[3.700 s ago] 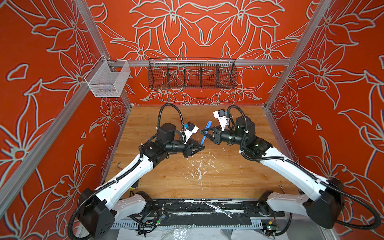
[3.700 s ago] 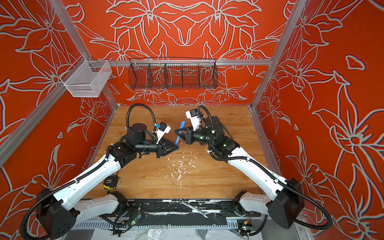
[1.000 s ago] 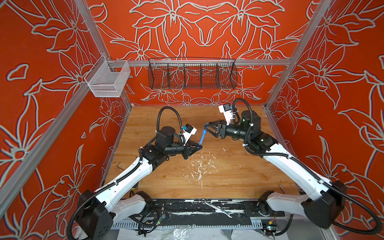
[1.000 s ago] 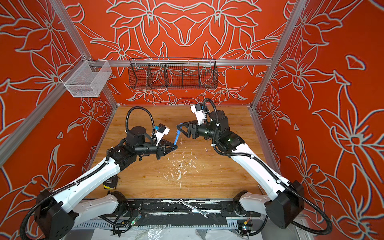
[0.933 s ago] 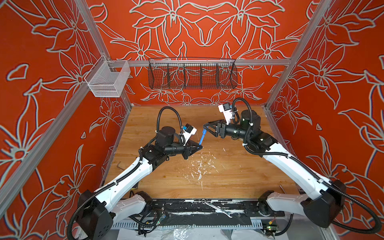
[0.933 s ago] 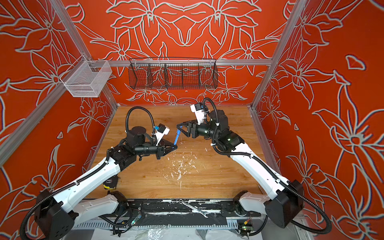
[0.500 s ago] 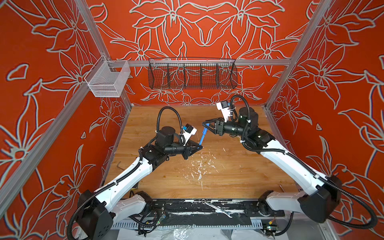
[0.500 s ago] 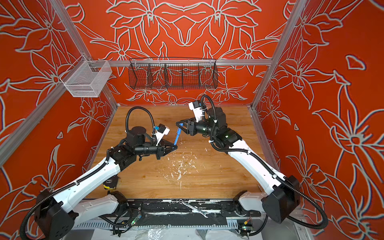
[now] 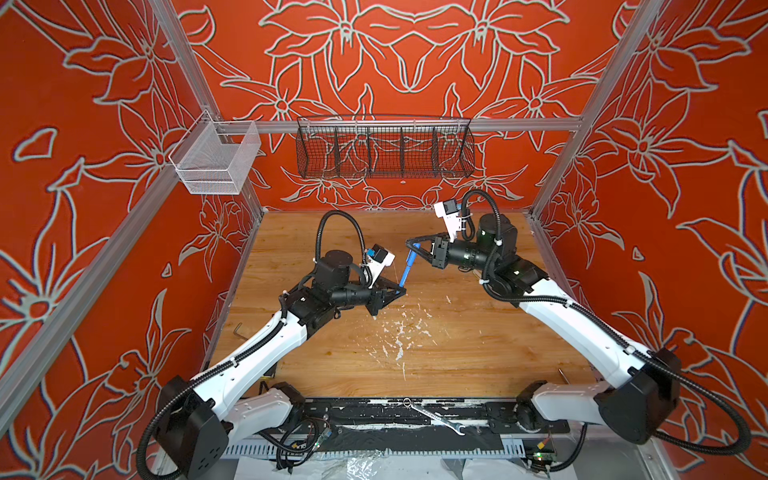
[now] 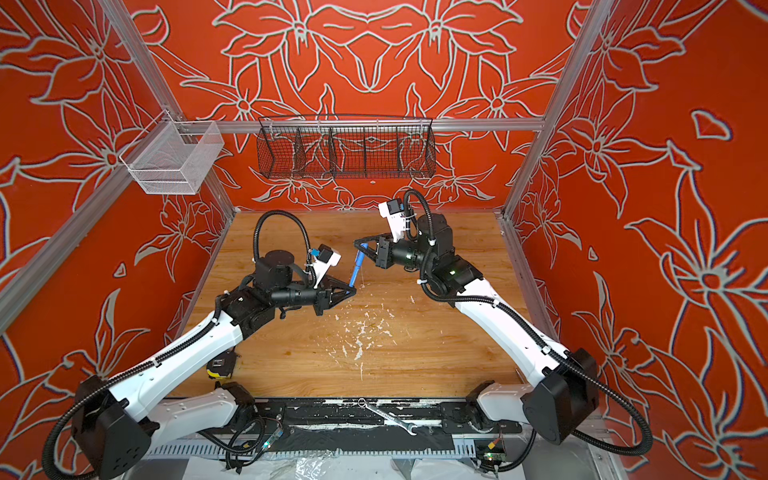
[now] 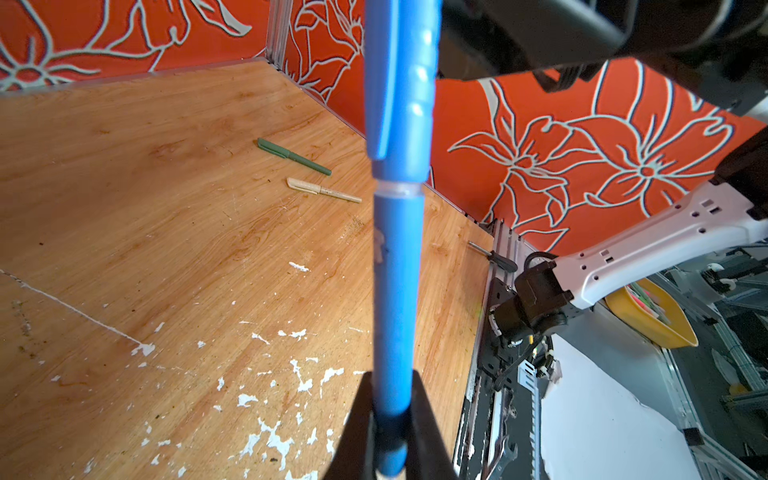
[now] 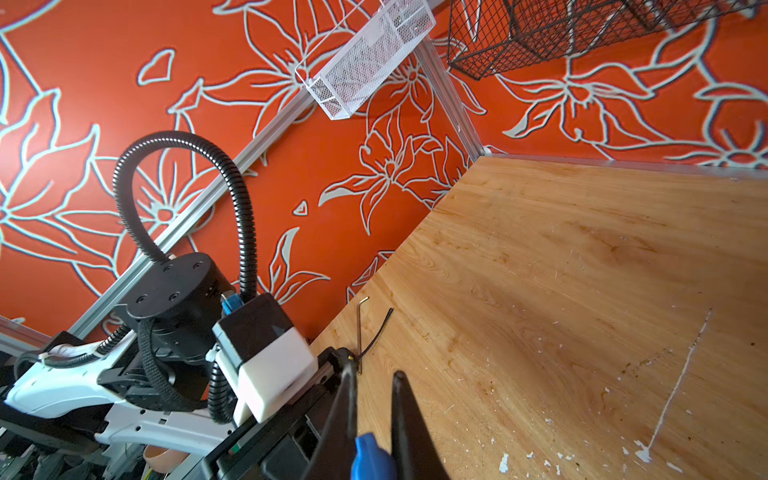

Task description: Insert the pens into the pen caps

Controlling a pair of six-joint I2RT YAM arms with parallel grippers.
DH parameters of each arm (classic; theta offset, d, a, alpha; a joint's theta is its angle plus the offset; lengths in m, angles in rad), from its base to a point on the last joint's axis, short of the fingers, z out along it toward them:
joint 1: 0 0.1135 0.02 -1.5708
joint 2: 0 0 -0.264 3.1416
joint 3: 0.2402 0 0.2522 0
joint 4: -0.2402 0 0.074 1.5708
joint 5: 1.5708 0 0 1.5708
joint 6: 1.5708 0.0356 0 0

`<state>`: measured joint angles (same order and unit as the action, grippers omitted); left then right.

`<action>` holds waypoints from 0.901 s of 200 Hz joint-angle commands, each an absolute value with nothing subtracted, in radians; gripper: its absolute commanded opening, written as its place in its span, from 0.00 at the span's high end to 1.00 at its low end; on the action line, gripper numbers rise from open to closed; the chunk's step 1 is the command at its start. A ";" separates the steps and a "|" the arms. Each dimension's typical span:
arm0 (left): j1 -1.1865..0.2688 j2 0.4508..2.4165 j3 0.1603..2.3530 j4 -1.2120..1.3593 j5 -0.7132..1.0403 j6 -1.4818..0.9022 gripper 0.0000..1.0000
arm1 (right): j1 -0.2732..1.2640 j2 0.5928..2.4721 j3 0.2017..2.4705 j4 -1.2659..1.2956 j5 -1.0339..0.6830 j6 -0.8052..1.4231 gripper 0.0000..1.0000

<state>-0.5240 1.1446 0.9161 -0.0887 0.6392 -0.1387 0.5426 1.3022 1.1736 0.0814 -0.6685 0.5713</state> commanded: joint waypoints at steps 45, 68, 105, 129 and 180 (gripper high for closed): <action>-0.490 1.216 1.044 0.120 0.533 -0.207 1.00 | 0.548 1.302 1.057 0.101 -0.667 0.630 1.00; -0.466 1.247 1.081 0.148 0.551 -0.209 1.00 | 0.551 1.301 1.029 0.110 -0.664 0.657 1.00; -0.404 1.288 1.110 0.227 0.581 -0.243 1.00 | 0.561 1.289 0.992 0.117 -0.649 0.680 1.00; -0.376 1.322 1.129 0.241 0.575 -0.245 1.00 | 0.567 1.281 0.979 0.107 -0.644 0.696 1.00; -0.351 1.379 1.141 0.336 0.615 -0.263 1.00 | 0.596 1.293 0.970 0.120 -0.658 0.726 1.00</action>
<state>-0.4187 1.3560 1.0363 0.0212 0.7849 -0.1574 0.5137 1.2922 1.0294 0.3099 -0.4309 0.7166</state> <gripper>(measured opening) 0.112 0.141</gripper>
